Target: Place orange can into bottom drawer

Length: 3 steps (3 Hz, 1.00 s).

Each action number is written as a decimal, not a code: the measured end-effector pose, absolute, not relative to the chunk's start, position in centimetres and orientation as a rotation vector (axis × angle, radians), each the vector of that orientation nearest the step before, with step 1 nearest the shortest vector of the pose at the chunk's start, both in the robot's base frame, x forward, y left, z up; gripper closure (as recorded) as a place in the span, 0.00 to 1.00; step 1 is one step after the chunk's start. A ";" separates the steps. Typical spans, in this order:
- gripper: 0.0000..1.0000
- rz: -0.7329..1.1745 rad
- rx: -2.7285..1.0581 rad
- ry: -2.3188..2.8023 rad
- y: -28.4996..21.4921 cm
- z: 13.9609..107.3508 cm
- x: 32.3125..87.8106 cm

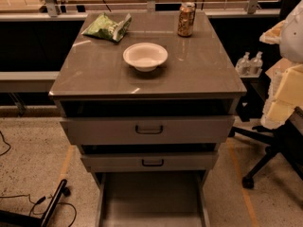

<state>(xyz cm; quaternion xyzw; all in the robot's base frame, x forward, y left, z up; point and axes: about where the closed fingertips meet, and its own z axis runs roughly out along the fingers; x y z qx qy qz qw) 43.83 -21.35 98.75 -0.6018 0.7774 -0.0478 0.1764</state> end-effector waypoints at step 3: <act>0.00 -0.131 -1.354 2.172 -23.8 98.4 50.2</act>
Offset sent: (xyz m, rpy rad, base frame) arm 0.0782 -0.0271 0.0098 0.1250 -0.2437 -0.1647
